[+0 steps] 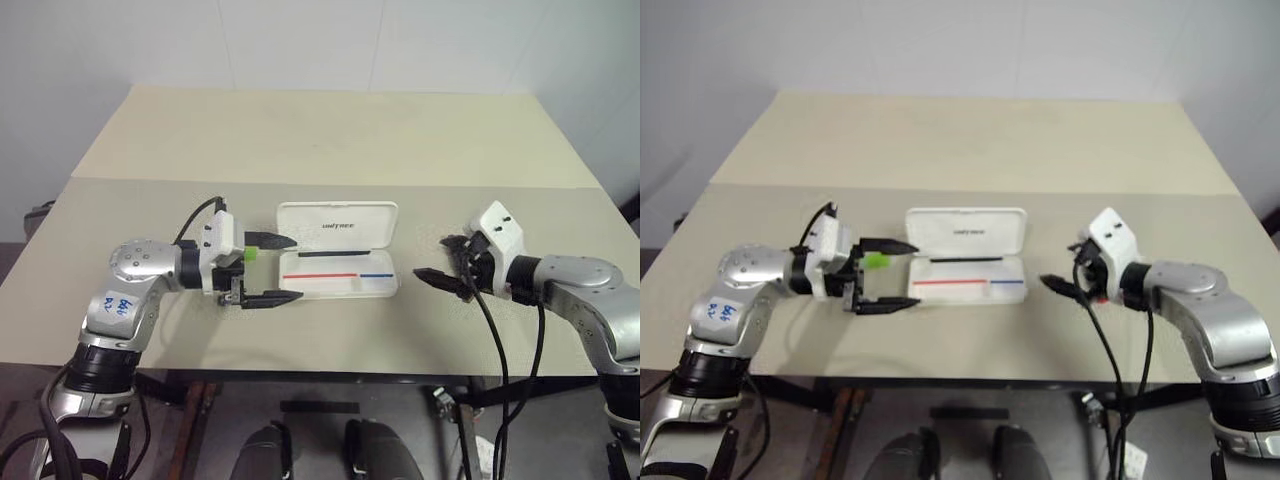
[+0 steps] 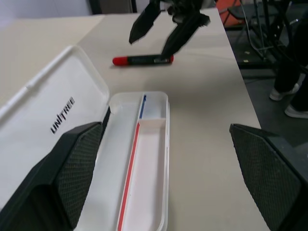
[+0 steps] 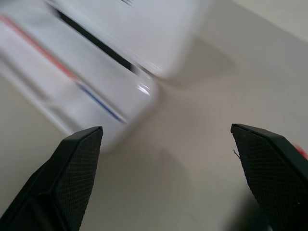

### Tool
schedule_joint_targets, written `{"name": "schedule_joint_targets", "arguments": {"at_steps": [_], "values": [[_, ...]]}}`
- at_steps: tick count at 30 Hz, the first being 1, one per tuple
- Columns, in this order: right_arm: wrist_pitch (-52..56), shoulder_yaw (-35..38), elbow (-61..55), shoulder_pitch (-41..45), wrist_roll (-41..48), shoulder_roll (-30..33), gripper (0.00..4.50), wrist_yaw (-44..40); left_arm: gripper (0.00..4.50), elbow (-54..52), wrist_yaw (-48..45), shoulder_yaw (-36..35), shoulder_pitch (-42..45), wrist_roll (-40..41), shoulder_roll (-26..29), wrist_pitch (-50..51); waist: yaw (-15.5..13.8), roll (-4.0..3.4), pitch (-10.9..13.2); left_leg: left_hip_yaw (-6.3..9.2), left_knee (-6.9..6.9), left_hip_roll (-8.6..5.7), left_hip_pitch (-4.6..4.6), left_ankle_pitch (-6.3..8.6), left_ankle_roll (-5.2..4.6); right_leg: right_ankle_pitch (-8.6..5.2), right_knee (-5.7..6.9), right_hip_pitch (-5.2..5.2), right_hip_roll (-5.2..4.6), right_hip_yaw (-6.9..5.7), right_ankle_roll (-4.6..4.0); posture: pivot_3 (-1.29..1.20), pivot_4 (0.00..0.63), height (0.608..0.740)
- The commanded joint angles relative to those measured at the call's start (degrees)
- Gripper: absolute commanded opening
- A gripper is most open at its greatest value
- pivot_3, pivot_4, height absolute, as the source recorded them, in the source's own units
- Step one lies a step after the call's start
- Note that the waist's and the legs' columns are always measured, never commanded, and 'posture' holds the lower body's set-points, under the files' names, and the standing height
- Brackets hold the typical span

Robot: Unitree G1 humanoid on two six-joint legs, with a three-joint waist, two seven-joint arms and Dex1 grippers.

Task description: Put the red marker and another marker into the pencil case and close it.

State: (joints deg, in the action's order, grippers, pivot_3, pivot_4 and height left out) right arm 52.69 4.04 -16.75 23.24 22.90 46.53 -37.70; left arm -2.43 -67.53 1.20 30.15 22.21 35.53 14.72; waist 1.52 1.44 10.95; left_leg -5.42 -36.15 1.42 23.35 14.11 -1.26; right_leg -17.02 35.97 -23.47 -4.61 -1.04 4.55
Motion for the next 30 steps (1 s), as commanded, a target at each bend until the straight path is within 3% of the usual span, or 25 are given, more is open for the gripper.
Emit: {"name": "schedule_joint_targets", "arguments": {"at_steps": [1,12,30], "values": [[4.5,2.5,-2.4,0.6,-1.4,-0.9,4.5,5.8,4.49,0.2,0.3,0.3,1.3,-0.3,-0.6,-1.8,0.0,0.0,0.0,0.0,0.0,0.0,0.0,0.0,0.0,0.0,0.0,0.0,0.01,0.0,0.0,0.0,0.15,0.74],[8.8,3.0,0.4,1.4,-4.6,-8.5,4.5,16.6,4.49,-1.4,3.1,-0.7,1.7,0.5,-1.2,-0.6,0.0,0.0,0.0,-0.01,-0.04,-0.01,0.01,-0.01,-0.02,0.01,0.03,0.02,0.07,-0.01,0.02,0.0,0.15,0.74],[4.2,2.2,10.0,2.3,-8.2,-9.5,4.5,17.2,4.49,-7.0,3.8,-4.6,0.0,6.7,1.2,4.2,0.0,0.0,0.0,-0.04,-0.06,-0.01,0.0,-0.02,-0.02,0.02,0.04,0.03,0.15,-0.01,0.05,0.0,0.15,0.74]]}}
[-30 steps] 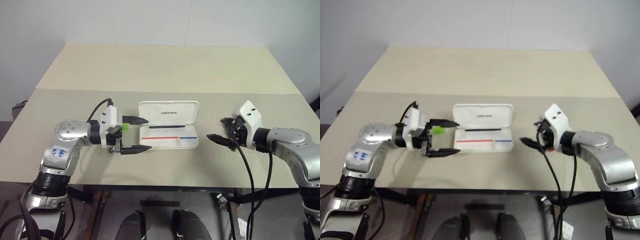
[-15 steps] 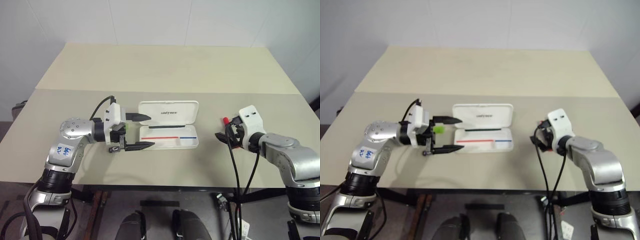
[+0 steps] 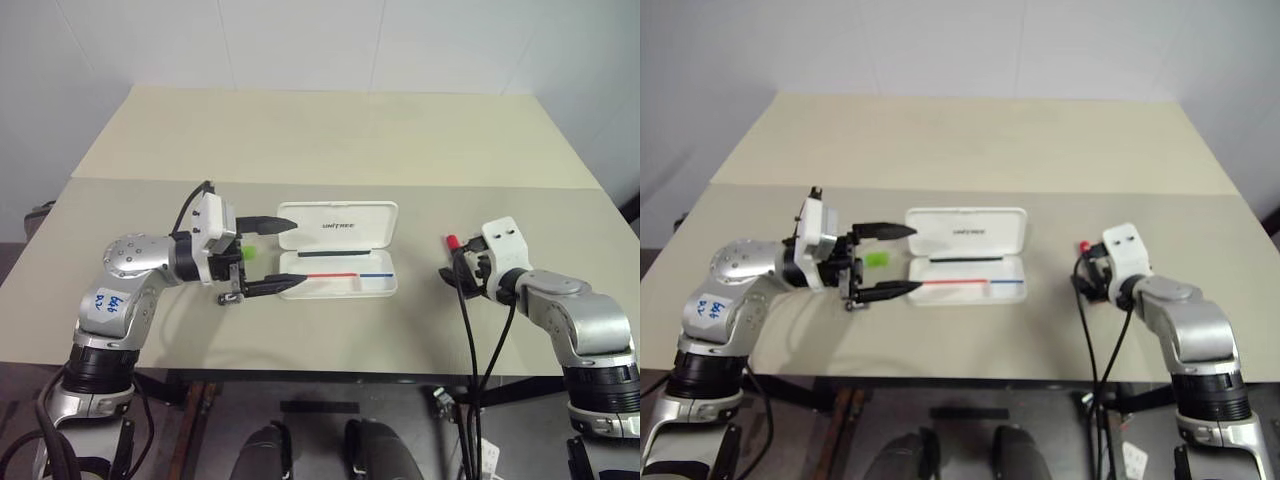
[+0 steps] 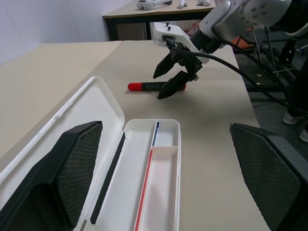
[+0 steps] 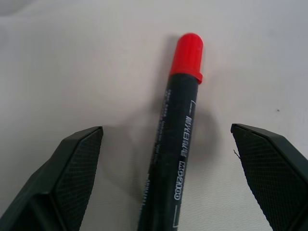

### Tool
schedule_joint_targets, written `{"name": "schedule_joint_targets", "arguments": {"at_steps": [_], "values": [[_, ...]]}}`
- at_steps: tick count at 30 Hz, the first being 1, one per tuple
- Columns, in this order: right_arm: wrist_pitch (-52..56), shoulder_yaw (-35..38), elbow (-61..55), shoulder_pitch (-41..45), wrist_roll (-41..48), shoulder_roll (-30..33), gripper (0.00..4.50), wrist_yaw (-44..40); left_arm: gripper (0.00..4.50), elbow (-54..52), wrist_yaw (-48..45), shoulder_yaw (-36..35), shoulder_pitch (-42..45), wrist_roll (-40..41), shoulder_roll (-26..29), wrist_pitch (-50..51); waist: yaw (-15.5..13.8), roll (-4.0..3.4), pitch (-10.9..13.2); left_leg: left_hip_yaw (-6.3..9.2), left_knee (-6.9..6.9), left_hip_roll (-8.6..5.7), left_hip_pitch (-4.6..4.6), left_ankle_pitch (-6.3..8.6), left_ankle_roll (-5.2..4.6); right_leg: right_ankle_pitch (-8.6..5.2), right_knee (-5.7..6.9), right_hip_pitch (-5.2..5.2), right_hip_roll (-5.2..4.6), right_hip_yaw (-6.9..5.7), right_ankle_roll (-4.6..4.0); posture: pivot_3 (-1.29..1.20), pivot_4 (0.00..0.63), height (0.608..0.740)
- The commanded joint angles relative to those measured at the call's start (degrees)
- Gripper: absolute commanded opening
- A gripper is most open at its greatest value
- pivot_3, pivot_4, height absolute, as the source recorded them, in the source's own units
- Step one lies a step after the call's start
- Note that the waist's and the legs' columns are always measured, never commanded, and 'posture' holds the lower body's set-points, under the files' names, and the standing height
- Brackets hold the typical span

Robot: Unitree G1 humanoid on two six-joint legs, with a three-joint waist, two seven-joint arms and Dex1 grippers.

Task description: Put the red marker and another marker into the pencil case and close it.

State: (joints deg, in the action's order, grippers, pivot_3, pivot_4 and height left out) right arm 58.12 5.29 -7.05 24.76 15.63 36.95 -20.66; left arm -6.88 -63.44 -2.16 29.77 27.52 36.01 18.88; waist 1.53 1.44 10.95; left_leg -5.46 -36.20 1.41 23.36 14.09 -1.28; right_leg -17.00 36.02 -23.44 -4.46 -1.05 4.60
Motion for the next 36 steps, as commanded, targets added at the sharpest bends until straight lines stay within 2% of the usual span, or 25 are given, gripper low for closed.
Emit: {"name": "schedule_joint_targets", "arguments": {"at_steps": [1,4,13,18,23,29,36], "values": [[-1.3,0.9,0.6,0.8,-0.9,0.1,4.5,0.0,4.49,-2.5,-0.3,-1.2,0.4,1.4,0.9,0.0,0.0,0.0,0.0,0.0,0.0,0.0,0.0,0.0,0.0,0.0,0.0,0.0,0.0,0.0,0.0,0.0,0.15,0.74],[-0.4,0.4,1.6,1.1,-0.7,-0.2,3.91,0.0,4.5,-2.6,-0.3,-1.0,0.4,1.3,1.2,-0.2,0.0,0.0,0.0,0.0,-0.01,0.0,-0.01,0.0,0.0,0.0,0.01,0.01,0.0,0.0,0.0,0.0,0.15,0.74],[1.2,-0.9,1.9,2.7,-0.4,-1.2,0.68,-0.8,4.5,-2.5,-0.3,-1.1,0.7,0.7,1.7,-0.6,0.0,0.02,0.0,0.0,-0.07,-0.01,-0.02,-0.01,-0.02,0.03,0.02,0.05,-0.02,0.02,0.03,0.0,0.15,0.74],[0.2,-1.8,3.9,4.1,-1.0,-1.1,0.58,-1.3,4.5,-2.6,-0.2,-1.4,0.4,0.5,2.2,-0.8,0.1,0.02,0.0,0.0,-0.06,0.0,-0.03,-0.01,-0.02,0.04,0.01,0.05,-0.03,0.03,0.02,0.0,0.15,0.74],[-9.8,-2.7,4.6,4.8,-0.5,0.2,0.58,-7.8,4.5,-2.1,-0.8,-1.6,0.0,0.4,2.9,-1.5,0.2,0.04,0.0,-0.03,-0.05,0.01,-0.05,-0.01,-0.02,0.05,0.01,0.05,-0.01,0.05,0.0,0.0,0.15,0.74],[-20.3,0.9,2.1,3.0,1.1,2.6,0.58,-15.2,4.5,-0.1,-2.3,-1.9,-1.0,-0.5,4.0,-5.1,0.0,0.04,0.0,-0.04,0.06,0.02,-0.02,-0.02,-0.02,0.05,-0.08,0.01,0.03,0.03,0.01,0.0,0.15,0.74],[-26.3,4.9,-1.8,1.0,2.6,4.6,0.58,-18.4,4.5,2.3,-2.6,-1.8,-1.8,-1.6,3.7,-9.2,-0.1,0.04,0.0,-0.04,0.04,0.01,0.01,0.01,-0.05,0.05,-0.12,0.02,-0.01,0.02,0.01,0.0,0.15,0.74]]}}
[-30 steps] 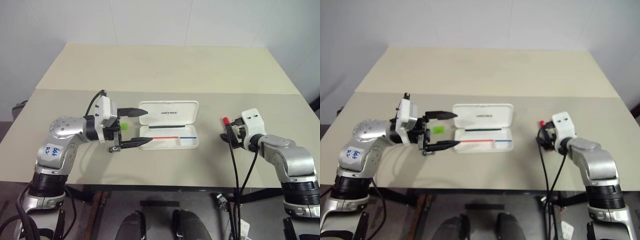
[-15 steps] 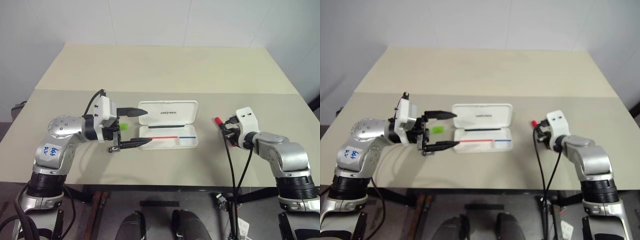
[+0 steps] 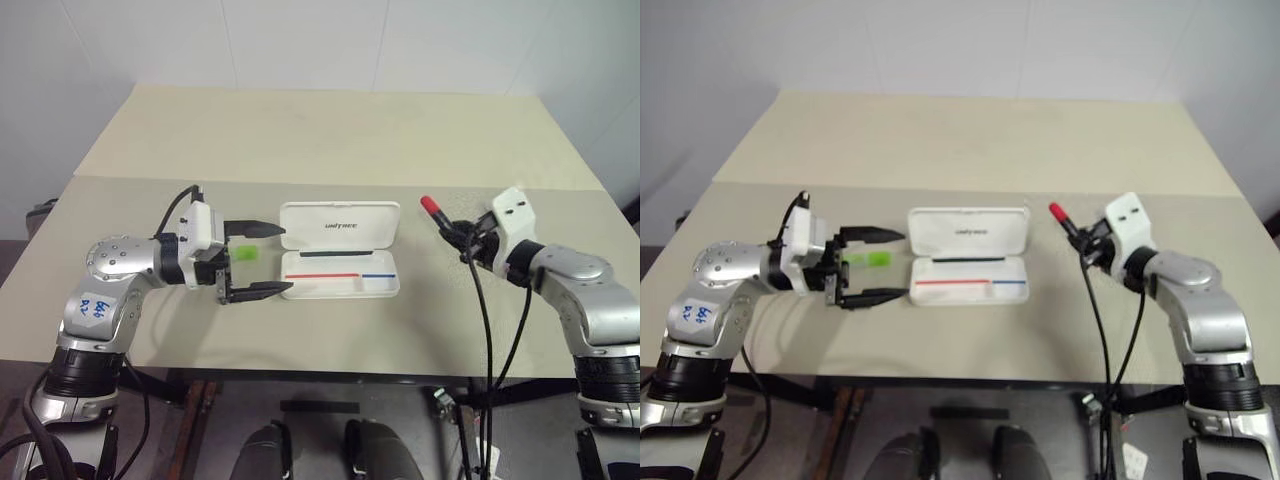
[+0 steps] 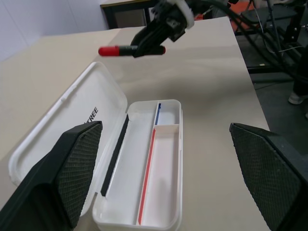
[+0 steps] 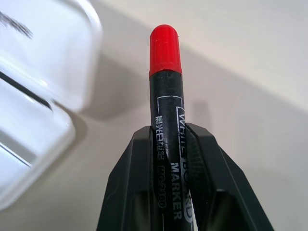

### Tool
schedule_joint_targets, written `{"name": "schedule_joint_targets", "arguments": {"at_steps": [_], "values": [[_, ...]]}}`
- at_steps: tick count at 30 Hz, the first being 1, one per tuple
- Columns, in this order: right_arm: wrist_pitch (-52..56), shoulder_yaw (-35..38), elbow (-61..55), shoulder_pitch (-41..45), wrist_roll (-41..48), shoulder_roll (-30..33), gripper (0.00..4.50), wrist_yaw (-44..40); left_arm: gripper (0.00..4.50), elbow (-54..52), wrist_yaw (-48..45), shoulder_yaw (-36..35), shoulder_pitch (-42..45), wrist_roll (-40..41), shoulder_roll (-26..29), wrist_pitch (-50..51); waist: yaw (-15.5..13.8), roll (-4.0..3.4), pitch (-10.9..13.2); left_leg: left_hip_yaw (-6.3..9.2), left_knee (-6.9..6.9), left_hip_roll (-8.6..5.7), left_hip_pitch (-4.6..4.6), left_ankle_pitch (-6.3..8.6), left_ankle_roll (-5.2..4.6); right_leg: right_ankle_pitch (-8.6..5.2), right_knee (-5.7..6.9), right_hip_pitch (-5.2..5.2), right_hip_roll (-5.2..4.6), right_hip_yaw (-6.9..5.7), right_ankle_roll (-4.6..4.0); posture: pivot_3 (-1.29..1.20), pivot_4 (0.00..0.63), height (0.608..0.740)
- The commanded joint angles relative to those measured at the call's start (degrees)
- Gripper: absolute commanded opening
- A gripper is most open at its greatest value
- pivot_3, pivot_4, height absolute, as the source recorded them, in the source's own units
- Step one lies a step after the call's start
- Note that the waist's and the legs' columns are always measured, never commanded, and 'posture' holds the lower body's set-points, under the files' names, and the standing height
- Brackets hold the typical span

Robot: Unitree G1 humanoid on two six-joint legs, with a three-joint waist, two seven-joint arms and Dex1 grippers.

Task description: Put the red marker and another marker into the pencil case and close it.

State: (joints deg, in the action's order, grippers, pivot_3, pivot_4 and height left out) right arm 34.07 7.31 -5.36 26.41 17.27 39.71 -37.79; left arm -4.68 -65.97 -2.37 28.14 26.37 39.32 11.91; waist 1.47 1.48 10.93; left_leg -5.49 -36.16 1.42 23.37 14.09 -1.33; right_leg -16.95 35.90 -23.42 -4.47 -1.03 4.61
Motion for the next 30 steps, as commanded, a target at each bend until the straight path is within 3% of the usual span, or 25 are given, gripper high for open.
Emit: {"name": "schedule_joint_targets", "arguments": {"at_steps": [1,6,12,21,30], "values": [[-2.3,3.2,-3.9,-1.0,0.9,2.2,0.58,-1.3,4.5,0.2,0.0,-1.6,-0.2,-0.5,0.4,-2.6,0.0,0.0,0.0,0.01,0.0,0.01,-0.02,0.0,0.0,0.0,0.02,0.0,0.01,0.0,0.0,0.0,0.15,0.74],[-4.7,6.0,-10.9,-2.7,9.6,0.4,0.58,-7.4,4.5,1.5,-0.2,-1.6,0.0,-0.8,0.4,-4.3,0.1,0.0,0.0,0.0,0.01,0.03,-0.03,-0.01,0.02,0.0,0.04,0.0,0.01,0.02,-0.01,0.0,0.15,0.74],[-6.9,-0.1,-14.2,-2.5,14.7,-1.1,0.58,-16.7,4.5,1.1,-0.9,-2.2,-0.4,-0.1,1.5,-3.9,0.1,0.0,0.0,0.02,-0.02,0.08,-0.06,-0.01,0.04,0.0,0.07,0.02,0.05,-0.01,-0.01,0.0,0.15,0.74],[-23.3,-15.0,-0.3,5.3,4.2,-4.5,0.58,-29.2,4.5,-1.5,-0.7,-4.4,-3.8,0.2,4.7,-2.5,0.2,0.0,0.0,0.02,-0.01,0.08,-0.07,0.0,0.05,-0.01,0.06,0.0,0.02,-0.01,-0.04,0.0,0.15,0.74],[-35.4,-19.5,15.6,13.5,-3.3,-9.7,0.58,-32.5,4.5,-4.6,1.3,-6.1,-6.5,0.5,5.0,-1.2,0.2,0.0,0.0,0.02,0.01,0.06,-0.06,0.01,0.08,-0.01,0.05,-0.01,-0.04,-0.01,-0.05,0.0,0.15,0.74]]}}
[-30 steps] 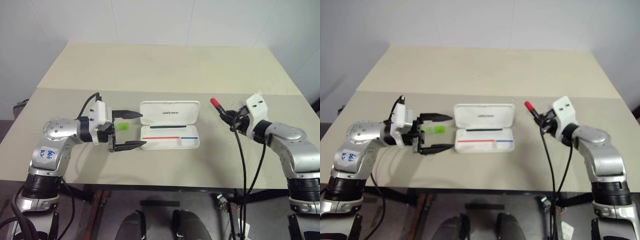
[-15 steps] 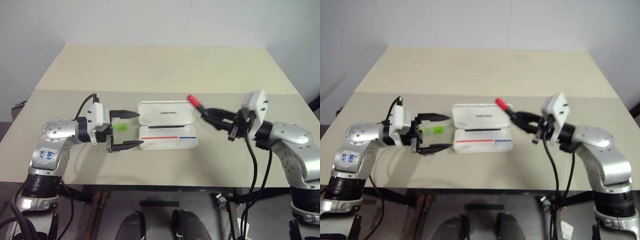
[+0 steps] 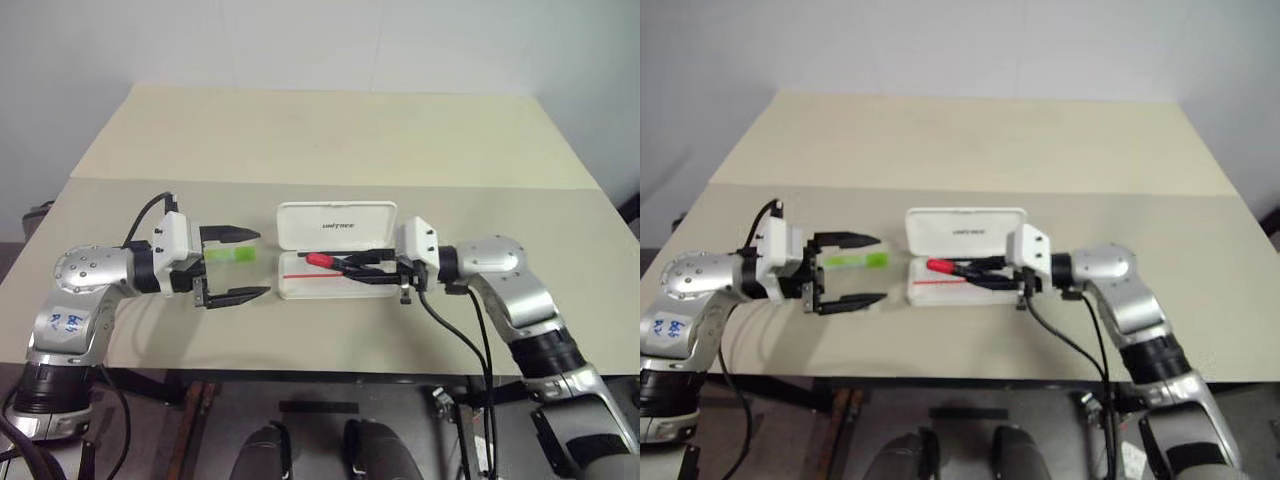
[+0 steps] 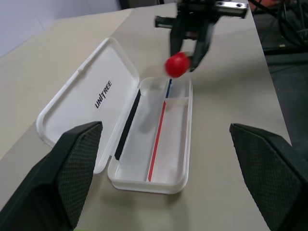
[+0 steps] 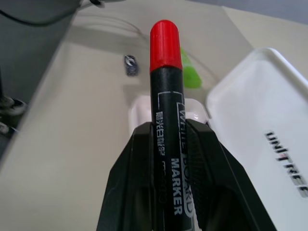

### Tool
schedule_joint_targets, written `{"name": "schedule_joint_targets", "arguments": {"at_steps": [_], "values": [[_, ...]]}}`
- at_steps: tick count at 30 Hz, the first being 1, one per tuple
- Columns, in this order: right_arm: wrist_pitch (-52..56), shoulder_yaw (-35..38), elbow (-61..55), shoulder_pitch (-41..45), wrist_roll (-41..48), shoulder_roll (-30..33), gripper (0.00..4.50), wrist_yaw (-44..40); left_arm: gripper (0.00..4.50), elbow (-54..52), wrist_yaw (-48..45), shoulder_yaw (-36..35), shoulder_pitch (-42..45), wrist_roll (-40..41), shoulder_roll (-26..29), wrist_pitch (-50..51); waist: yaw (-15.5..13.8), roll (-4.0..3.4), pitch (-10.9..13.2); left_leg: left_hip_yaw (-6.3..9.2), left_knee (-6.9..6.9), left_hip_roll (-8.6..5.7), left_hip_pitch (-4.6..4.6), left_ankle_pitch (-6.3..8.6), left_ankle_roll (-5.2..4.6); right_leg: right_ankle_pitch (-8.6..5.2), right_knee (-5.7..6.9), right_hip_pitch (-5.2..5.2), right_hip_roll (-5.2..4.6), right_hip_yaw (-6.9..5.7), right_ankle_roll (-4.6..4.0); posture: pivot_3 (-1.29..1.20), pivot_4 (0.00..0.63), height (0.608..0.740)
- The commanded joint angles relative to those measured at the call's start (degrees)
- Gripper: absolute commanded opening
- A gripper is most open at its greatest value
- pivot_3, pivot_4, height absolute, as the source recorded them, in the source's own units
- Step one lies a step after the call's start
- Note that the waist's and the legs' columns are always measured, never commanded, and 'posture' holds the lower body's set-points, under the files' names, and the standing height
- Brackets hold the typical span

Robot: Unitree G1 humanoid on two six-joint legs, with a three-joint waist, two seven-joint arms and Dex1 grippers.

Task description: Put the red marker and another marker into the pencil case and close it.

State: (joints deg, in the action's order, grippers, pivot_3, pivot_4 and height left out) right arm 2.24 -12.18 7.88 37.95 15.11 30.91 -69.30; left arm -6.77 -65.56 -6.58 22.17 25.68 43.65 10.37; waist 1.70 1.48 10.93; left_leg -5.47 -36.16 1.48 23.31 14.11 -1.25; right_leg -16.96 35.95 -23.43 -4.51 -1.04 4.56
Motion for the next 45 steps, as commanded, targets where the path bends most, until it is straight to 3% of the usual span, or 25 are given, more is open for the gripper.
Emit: {"name": "schedule_joint_targets", "arguments": {"at_steps": [1,14,25,36,45], "values": [[-4.7,-0.3,4.0,2.9,-1.8,-1.4,0.58,-1.2,4.5,-2.8,1.1,-2.0,-0.8,1.2,0.6,0.4,0.0,0.0,0.0,0.02,0.0,0.03,0.0,0.0,0.03,-0.01,0.01,-0.01,0.01,-0.02,-0.02,0.0,0.15,0.74],[-15.7,-3.5,20.8,10.7,-9.5,-7.6,0.58,-1.5,4.5,-4.0,3.3,-1.4,-1.0,1.1,-0.6,0.8,0.1,0.0,0.0,0.01,0.06,0.03,0.0,-0.01,0.12,-0.03,0.02,-0.05,0.02,-0.02,-0.05,0.0,0.15,0.74],[-19.8,-2.7,30.0,13.9,-14.4,-10.0,0.58,3.0,4.5,-3.6,3.2,-1.0,-0.2,1.0,-1.2,0.7,0.3,0.0,0.0,0.01,0.07,0.03,0.0,-0.12,0.34,-0.03,0.03,-0.05,0.02,-0.03,-0.05,0.0,0.15,0.74],[-17.5,-1.0,26.4,13.4,-10.3,-10.4,4.36,-0.3,4.5,-3.3,3.0,-0.7,0.5,1.1,-1.3,0.6,0.4,0.0,0.0,0.01,0.1,0.04,0.0,-0.12,0.35,-0.03,0.04,-0.06,0.02,-0.04,-0.07,0.0,0.15,0.74],[-6.9,2.6,14.6,11.2,-0.5,-7.9,4.36,-6.3,4.5,-3.4,2.8,-0.8,0.3,1.3,-1.3,0.8,0.3,-0.01,0.0,0.03,0.11,0.05,0.0,-0.05,0.25,-0.03,0.03,-0.06,0.01,-0.05,-0.07,0.0,0.15,0.74]]}}
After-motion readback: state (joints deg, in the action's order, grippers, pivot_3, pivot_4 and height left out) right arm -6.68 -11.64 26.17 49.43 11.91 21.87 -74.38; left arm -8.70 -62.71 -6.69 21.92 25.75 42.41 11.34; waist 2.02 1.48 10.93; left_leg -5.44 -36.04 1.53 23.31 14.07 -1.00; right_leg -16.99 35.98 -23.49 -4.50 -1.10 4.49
